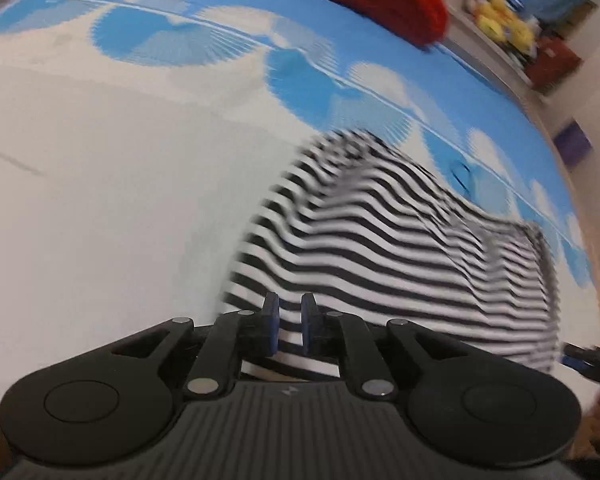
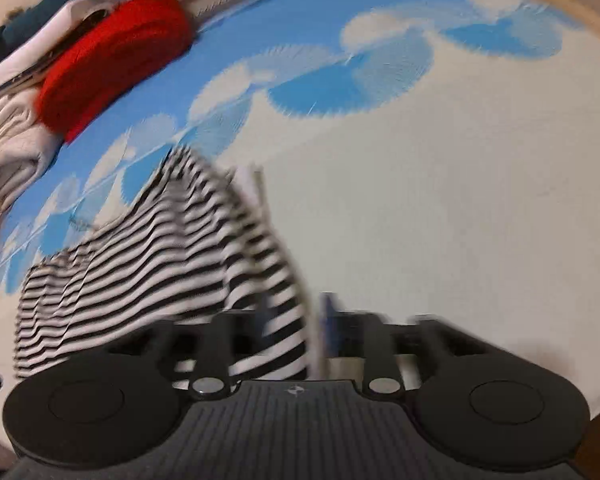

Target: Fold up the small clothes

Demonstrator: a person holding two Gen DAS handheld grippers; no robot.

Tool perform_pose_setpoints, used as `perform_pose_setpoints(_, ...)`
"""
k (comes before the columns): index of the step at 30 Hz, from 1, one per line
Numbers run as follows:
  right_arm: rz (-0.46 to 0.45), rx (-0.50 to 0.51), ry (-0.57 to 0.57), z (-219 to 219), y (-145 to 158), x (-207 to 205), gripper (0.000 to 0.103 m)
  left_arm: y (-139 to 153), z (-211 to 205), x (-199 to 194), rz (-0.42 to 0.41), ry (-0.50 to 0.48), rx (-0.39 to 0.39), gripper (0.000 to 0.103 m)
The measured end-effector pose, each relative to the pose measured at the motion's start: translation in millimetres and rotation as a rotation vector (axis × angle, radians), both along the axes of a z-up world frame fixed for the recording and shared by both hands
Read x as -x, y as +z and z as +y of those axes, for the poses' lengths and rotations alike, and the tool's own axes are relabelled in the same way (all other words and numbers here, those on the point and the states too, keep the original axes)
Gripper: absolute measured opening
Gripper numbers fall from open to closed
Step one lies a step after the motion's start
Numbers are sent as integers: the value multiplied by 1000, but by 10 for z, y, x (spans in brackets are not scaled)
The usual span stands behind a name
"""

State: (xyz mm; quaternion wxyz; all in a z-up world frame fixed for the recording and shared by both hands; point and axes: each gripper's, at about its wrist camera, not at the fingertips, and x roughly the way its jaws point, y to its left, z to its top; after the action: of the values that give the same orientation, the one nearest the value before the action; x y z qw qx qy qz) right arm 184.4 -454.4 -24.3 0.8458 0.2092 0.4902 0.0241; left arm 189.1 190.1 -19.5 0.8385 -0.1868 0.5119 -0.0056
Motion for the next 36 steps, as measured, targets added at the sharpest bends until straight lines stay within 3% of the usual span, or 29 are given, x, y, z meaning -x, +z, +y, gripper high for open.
perform_pose_setpoints(3,97,34,86,207,-192,-92,49,-106,-185,-52,59,-67,14,15)
perform_pose_setpoints(5,119,99,135,356,-231,-104,21,-285,-273,-155,148,-87,-15,19)
perform_pose_setpoints(6,122,103,149,380,-244,-125,12,-373,-306,-179,200,-88,-45,19)
perform_pose_setpoints(8,102,98,122,356,-207,-119,9,-456,-338,-202,246,-79,-80,19)
perform_pose_setpoints(10,97,94,50,248,-166,-82,8,-439,-343,-238,229,-57,-85,19)
perform_pose_setpoints(12,124,116,31,227,-184,-79,8,-395,-343,-245,207,-41,-70,19)
perform_pose_setpoints(14,142,150,87,348,-209,-90,9,-349,-338,-252,178,-26,-58,20)
perform_pose_setpoints(16,141,218,114,431,-171,-88,17,-241,-377,-311,118,-18,-39,20)
perform_pose_setpoints(19,11,275,103,510,67,-87,20,-147,-439,-376,53,-27,11,20)
perform_pose_setpoints(22,-96,222,133,538,180,-86,23,-213,-531,-435,79,-48,13,21)
perform_pose_setpoints(24,-16,196,179,564,44,-139,29,-254,-548,-429,110,-60,4,21)
perform_pose_setpoints(26,154,256,220,599,-223,-198,30,-327,-589,-434,144,-68,-17,23)
perform_pose_setpoints(27,195,293,226,600,-292,-200,33,-350,-582,-435,150,-68,-23,23)
perform_pose_setpoints(33,13,251,137,432,66,-92,36,-166,-440,-252,56,-9,-9,28)
perform_pose_setpoints(36,-28,238,100,338,194,-68,37,-7,-378,-106,28,9,-26,28)
